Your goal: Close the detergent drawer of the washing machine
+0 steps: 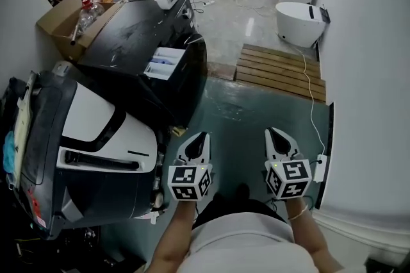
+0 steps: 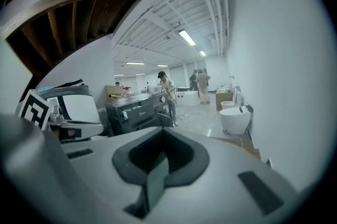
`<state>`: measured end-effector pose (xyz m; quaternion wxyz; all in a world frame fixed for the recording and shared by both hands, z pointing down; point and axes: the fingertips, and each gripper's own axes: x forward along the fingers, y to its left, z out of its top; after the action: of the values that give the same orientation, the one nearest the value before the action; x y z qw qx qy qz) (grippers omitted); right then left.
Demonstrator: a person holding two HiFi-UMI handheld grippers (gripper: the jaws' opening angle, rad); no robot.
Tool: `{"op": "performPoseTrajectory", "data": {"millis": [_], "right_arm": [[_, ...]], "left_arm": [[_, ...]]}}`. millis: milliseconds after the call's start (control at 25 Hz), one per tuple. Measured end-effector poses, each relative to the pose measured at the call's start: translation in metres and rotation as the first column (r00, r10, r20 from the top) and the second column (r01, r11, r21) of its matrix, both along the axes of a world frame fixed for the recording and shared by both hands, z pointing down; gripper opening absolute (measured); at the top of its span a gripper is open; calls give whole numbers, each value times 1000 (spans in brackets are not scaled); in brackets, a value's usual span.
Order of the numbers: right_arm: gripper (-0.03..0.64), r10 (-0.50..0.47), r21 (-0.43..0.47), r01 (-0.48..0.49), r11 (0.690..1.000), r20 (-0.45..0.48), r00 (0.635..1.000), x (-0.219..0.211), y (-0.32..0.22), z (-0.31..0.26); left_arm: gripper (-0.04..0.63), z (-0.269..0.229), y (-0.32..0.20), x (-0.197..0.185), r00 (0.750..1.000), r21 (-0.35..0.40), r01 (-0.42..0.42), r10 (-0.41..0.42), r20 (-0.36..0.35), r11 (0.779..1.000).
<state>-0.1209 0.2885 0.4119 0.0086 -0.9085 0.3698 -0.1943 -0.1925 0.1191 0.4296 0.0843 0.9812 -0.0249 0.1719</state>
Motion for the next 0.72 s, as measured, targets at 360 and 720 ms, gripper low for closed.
{"op": "performPoseTrajectory", "data": {"millis": [360,720], "right_arm": [[15,72,-12,-72,997,0,997,27,43,5],[57,96,-8,-95,995,41,995,53,64,13]], "left_arm": [[74,1,30,33,999,-4,-41,41,-3,999],[77,8,49,70,996,-10,-86,86,18,996]]}}
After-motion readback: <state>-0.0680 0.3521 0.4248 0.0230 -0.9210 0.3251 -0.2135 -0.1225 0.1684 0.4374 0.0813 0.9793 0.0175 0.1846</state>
